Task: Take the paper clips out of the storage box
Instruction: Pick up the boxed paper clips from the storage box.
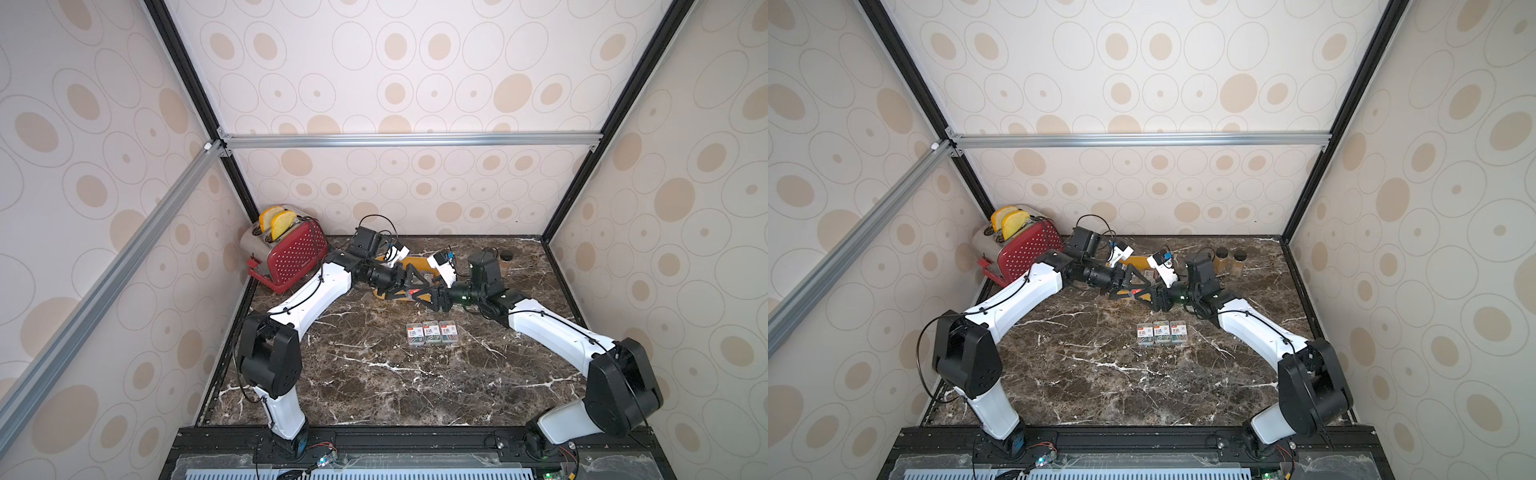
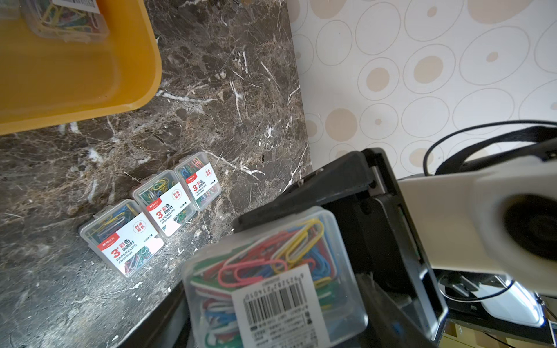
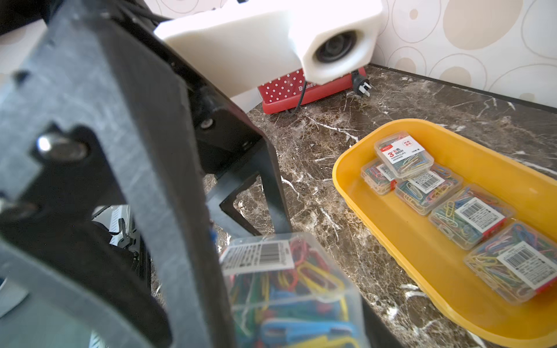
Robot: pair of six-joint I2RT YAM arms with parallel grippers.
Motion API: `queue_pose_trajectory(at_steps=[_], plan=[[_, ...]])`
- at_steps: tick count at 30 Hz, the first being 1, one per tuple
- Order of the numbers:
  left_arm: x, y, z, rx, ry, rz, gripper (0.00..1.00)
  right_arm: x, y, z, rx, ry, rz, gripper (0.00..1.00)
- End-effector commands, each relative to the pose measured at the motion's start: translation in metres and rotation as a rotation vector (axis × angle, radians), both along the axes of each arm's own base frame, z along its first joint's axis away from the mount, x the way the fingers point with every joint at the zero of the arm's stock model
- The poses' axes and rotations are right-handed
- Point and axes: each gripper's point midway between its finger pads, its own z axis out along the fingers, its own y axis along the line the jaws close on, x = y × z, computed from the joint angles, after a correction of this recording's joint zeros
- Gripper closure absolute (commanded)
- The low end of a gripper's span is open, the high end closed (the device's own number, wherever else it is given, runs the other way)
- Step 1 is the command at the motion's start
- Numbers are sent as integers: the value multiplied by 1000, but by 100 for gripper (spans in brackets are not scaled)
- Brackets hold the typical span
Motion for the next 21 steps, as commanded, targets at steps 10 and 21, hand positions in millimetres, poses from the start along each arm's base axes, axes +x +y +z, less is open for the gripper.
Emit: queue_pose_trajectory(at_steps=[10,21], plan=[[1,8,27,-23,-118,17,15,-7,-7,18,12,16,-22,57],[38,68,73,28,-402,196,8,-10,-28,16,10,195,-111,61]])
